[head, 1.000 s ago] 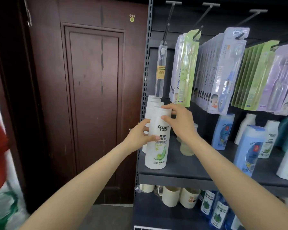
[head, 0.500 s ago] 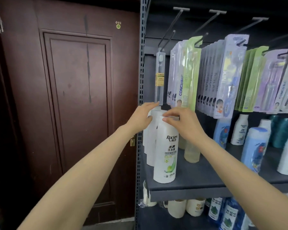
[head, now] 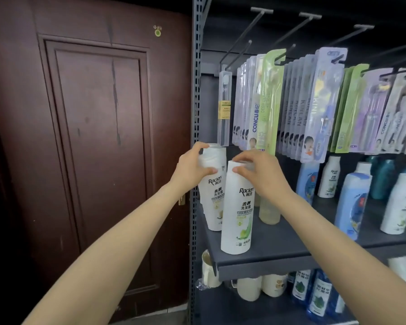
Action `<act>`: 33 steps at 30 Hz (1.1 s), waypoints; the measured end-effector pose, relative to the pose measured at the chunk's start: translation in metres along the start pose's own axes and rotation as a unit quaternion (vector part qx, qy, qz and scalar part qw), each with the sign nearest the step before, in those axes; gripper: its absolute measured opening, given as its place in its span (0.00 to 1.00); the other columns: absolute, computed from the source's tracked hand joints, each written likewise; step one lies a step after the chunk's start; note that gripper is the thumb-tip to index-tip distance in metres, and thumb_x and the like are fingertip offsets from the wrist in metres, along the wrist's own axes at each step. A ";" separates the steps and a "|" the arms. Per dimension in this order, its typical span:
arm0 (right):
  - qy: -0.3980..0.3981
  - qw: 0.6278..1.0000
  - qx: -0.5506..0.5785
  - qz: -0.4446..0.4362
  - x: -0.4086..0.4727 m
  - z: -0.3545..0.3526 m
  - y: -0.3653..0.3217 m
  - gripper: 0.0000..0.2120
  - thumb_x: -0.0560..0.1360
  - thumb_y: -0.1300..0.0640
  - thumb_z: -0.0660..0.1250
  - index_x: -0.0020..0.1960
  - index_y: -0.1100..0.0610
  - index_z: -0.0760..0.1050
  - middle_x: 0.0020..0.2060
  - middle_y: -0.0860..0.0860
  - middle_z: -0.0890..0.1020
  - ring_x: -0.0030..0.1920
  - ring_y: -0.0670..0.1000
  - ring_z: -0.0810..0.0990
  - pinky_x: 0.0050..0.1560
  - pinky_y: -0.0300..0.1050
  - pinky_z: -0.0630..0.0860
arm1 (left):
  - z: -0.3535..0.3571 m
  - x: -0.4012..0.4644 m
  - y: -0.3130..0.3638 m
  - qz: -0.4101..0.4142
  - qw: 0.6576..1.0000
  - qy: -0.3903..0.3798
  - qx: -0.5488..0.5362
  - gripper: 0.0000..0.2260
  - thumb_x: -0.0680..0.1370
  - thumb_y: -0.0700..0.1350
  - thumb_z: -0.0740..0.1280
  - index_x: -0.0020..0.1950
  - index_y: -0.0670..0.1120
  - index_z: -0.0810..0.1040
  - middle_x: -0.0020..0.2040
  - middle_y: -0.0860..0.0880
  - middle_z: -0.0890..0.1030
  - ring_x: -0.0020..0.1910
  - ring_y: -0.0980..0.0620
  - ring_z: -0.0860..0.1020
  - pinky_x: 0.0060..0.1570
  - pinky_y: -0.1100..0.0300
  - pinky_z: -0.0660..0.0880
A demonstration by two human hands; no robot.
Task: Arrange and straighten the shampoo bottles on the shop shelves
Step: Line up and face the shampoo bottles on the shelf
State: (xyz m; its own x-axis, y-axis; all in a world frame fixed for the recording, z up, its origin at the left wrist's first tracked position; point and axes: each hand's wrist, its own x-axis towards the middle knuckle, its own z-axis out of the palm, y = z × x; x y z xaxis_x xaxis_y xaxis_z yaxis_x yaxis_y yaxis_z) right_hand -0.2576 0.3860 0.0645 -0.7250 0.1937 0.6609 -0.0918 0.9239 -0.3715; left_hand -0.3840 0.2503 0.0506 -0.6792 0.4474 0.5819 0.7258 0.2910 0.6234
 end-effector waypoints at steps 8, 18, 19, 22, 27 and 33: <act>-0.005 0.995 -0.032 -0.090 -0.023 0.022 -0.042 0.14 0.76 0.54 0.66 0.61 0.53 0.76 0.62 0.47 0.76 0.64 0.48 0.70 0.60 0.37 0.63 | -0.058 -0.056 -0.019 -0.027 0.994 0.086 -0.054 0.18 0.71 0.42 0.73 0.60 0.51 0.76 0.55 0.50 0.76 0.50 0.52 0.76 0.40 0.63 0.78; -0.258 0.950 0.176 -0.015 -0.045 0.101 -0.068 0.29 0.70 0.54 0.74 0.69 0.48 0.69 0.60 0.44 0.78 0.60 0.44 0.77 0.61 0.44 0.72 | -0.136 -0.133 -0.030 -0.025 0.978 0.074 -0.191 0.17 0.71 0.37 0.72 0.56 0.51 0.78 0.48 0.54 0.80 0.50 0.54 0.80 0.43 0.54 0.81; -0.263 0.945 0.195 -0.020 -0.047 0.106 -0.071 0.27 0.69 0.54 0.75 0.65 0.49 0.72 0.58 0.44 0.80 0.57 0.44 0.79 0.59 0.49 0.76 | -0.141 -0.138 -0.031 -0.025 0.976 0.072 -0.204 0.17 0.71 0.36 0.72 0.56 0.50 0.78 0.48 0.54 0.80 0.50 0.55 0.81 0.44 0.55 0.81; -0.229 0.955 0.185 -0.041 -0.052 0.114 -0.080 0.23 0.69 0.56 0.74 0.62 0.48 0.74 0.54 0.44 0.81 0.53 0.45 0.79 0.56 0.53 0.77 | -0.155 -0.152 -0.041 -0.023 0.975 0.071 -0.211 0.17 0.71 0.35 0.72 0.56 0.49 0.77 0.48 0.55 0.80 0.50 0.56 0.80 0.46 0.57 0.80; -0.101 0.987 -0.006 -0.123 -0.058 0.123 -0.086 0.23 0.72 0.52 0.70 0.66 0.46 0.71 0.53 0.44 0.74 0.55 0.48 0.71 0.47 0.45 0.69 | -0.168 -0.175 -0.069 -0.065 0.986 0.055 -0.144 0.16 0.71 0.43 0.73 0.57 0.52 0.76 0.55 0.53 0.81 0.54 0.55 0.80 0.56 0.56 0.77; 0.100 0.965 -0.095 -0.222 -0.061 0.132 -0.078 0.23 0.64 0.59 0.77 0.58 0.55 0.77 0.52 0.50 0.80 0.51 0.52 0.74 0.54 0.47 0.68 | -0.159 -0.187 -0.083 -0.133 0.980 0.054 -0.135 0.19 0.71 0.44 0.73 0.60 0.53 0.73 0.56 0.52 0.80 0.51 0.55 0.81 0.53 0.59 0.77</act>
State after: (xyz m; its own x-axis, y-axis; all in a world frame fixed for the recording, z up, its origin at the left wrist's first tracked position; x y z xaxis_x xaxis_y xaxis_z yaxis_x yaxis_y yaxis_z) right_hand -0.2957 0.2585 -0.0330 -0.4943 -0.1925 0.8477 -0.2219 0.9708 0.0910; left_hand -0.3351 0.0078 -0.0265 -0.8586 0.2906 0.4223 0.4756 0.1440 0.8678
